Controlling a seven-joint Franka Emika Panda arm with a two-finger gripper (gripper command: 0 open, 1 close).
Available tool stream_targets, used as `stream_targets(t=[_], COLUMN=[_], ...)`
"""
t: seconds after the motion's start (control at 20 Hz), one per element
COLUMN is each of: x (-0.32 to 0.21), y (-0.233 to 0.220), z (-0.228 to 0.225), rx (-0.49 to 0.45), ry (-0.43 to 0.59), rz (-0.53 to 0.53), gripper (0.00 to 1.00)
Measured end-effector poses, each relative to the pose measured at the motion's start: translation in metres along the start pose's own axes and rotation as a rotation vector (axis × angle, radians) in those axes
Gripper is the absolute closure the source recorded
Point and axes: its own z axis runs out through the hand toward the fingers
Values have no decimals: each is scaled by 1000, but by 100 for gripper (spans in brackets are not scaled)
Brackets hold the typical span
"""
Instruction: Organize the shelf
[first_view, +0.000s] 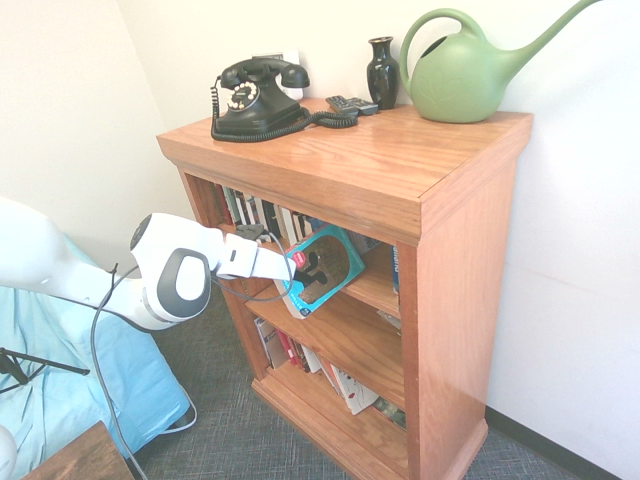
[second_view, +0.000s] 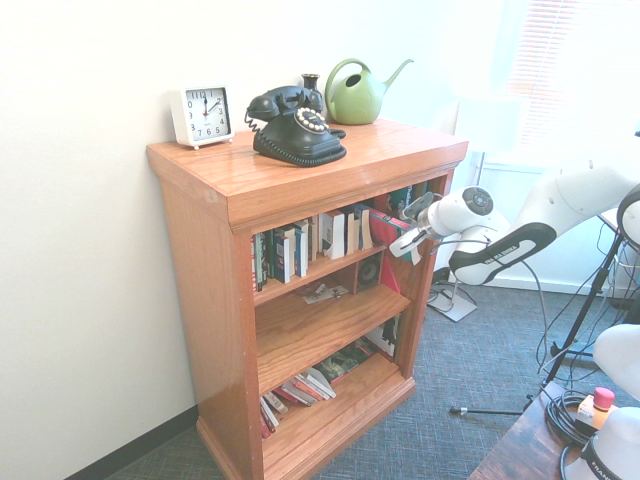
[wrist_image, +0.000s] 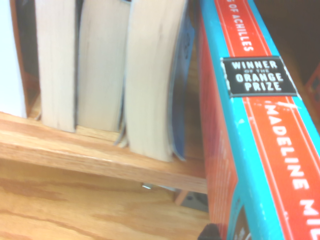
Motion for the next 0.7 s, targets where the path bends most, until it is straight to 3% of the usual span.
stream_targets(t=[0.7], x=[32], y=[-23], z=[30], rx=[25], ry=[55], rz=[20], gripper=[100])
